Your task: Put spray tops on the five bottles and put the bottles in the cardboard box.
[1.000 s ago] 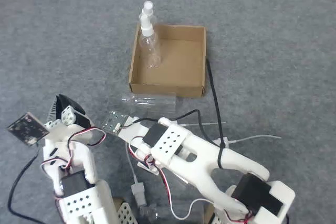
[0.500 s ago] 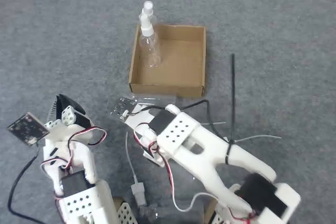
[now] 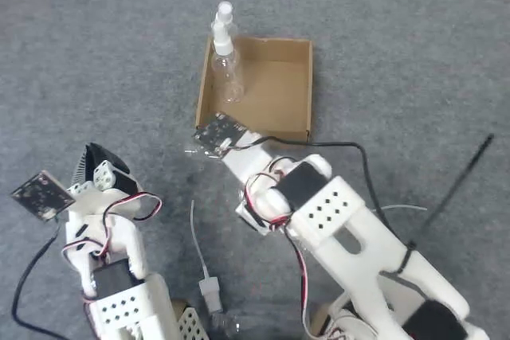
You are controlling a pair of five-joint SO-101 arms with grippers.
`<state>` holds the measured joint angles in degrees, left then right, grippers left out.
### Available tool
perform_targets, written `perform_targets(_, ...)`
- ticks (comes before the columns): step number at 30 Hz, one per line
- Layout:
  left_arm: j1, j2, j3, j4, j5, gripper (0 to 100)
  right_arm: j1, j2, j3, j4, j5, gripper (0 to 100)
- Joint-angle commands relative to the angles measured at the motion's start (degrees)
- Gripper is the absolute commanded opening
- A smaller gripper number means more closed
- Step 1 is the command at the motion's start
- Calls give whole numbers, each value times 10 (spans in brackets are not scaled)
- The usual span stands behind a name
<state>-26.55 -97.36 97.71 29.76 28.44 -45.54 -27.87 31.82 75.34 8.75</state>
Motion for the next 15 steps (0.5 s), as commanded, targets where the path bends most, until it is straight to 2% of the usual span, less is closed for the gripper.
perform_targets(1,30,-9,-8,-15,-4,12,26,-44,-8,-4,4,28)
perform_targets(9,123,-9,-8,55,-1,12,95,-66,-8,-28,1,28)
perform_targets(15,167,-9,-8,93,-1,12,145,-85,-8,-44,-1,28)
